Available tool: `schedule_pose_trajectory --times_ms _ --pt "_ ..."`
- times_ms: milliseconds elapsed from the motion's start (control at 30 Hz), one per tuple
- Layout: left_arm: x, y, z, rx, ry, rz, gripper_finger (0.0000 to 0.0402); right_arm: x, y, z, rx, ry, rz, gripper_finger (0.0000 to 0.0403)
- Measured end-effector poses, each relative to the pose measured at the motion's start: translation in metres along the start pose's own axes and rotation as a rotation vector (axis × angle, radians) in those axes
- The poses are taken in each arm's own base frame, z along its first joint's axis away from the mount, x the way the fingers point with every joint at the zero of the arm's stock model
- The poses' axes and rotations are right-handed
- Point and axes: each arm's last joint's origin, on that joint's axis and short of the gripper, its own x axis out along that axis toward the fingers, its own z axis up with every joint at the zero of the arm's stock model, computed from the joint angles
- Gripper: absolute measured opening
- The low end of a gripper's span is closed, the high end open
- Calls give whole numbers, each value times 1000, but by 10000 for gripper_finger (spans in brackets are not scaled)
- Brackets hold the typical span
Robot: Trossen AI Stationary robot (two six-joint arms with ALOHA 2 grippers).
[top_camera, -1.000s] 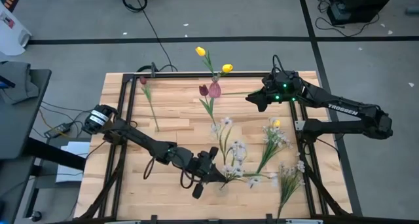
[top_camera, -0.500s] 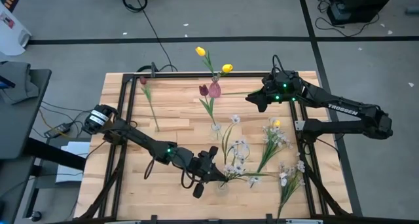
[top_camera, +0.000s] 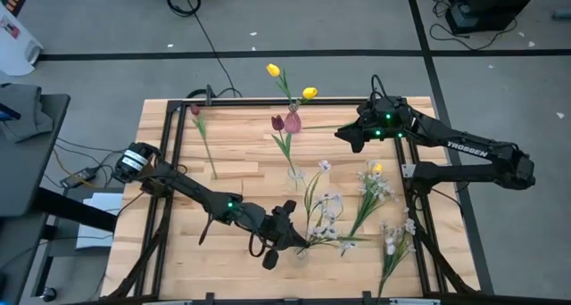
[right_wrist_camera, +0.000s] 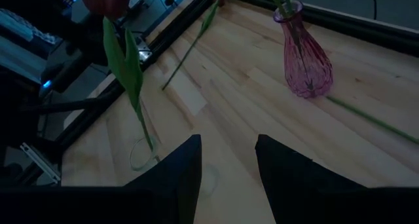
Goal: Sort flowers into vase by color
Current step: Put the top white flowers into the bottom transparent vase
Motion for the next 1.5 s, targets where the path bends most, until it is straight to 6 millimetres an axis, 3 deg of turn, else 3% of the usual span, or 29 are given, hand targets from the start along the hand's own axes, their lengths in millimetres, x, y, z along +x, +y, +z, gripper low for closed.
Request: schedule_pose_trajectory --times_ms 500,833,967,1200,1500 --pt "0 1 1 53 -14 38 3 0 0 0 -36 0 0 158" --pt "-11 -2 -27 38 -6 65 3 0 0 0 -71 -5 -8 158" --pt "-13 -1 -28 15 -61 71 7 0 -1 0 -71 -9 -17 158" --pt "-13 1 -31 4 -29 111 44 0 -1 1 -68 -18 -33 158" --pt "-13 5 -32 5 -19 116 125 0 -1 1 -66 -19 -35 158"
